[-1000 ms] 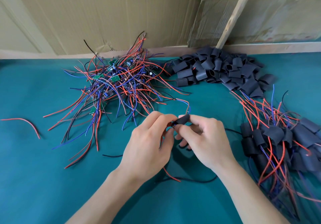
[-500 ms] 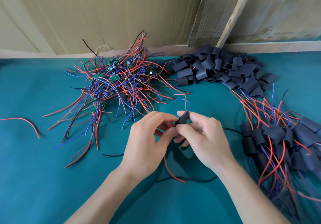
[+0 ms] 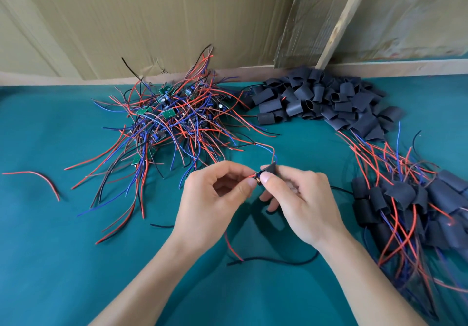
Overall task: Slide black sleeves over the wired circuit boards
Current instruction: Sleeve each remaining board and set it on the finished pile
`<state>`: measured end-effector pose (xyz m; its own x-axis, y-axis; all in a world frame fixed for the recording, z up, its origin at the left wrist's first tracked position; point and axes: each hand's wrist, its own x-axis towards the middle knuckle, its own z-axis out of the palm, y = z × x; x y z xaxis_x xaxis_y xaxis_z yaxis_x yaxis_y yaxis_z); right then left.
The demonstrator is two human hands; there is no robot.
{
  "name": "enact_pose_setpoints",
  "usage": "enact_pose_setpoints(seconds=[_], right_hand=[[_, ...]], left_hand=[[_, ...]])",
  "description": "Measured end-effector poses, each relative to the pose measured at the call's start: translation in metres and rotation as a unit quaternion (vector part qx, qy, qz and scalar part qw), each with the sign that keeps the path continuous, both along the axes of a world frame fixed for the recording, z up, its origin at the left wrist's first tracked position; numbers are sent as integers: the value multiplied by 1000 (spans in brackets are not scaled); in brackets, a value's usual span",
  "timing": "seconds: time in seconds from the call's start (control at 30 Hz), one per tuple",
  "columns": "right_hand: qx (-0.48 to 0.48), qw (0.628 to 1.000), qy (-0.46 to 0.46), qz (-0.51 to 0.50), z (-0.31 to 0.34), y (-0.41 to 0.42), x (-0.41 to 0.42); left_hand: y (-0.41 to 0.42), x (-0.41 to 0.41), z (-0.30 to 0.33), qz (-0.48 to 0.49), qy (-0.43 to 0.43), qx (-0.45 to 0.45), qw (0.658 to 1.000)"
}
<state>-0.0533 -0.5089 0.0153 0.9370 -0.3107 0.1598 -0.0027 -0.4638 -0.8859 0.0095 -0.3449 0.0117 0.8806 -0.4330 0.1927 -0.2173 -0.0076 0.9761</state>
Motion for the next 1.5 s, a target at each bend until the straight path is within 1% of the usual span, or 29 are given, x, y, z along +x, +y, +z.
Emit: enact_pose_setpoints(seconds=[0.07,0.13,0.2,0.3,0.4,0.5,0.63,0.73,1.07,1.37,1.5], right_hand=[[33,999,-4,6,0,1,-1],[41,999,-2,15,2,3,-1],[31,999,5,18,3,3,-1],[-8,999,26,21,4,3,-1],[-24,1000,5,0,5,4,-1],[-24,999,-17,-27,4,5,0],[41,996,-29,-67,1,8,1],[74,994,-33,-68,0,8,1],[50,997,-25,-44,4,9,-2],[22,998,-24,-49,2,11,-3],[47,998,-26,-32,0,14,-2]], left_hand=[[1,0,0,-13,14,-7,1000],[1,0,0,-24,28,-12,999],[2,1,0,-28,40,-19,999],[4,4,-2,-28,58,-27,998],[3,5,-4,-6,71,-31,997],[1,4,-5,8,65,-27,997],[0,3,-5,28,57,-26,998],[0,4,-5,36,62,-36,997],[1,4,-5,-7,66,-41,997],[0,4,-6,-6,49,-26,998],[-2,2,-8,-17,29,-16,999]])
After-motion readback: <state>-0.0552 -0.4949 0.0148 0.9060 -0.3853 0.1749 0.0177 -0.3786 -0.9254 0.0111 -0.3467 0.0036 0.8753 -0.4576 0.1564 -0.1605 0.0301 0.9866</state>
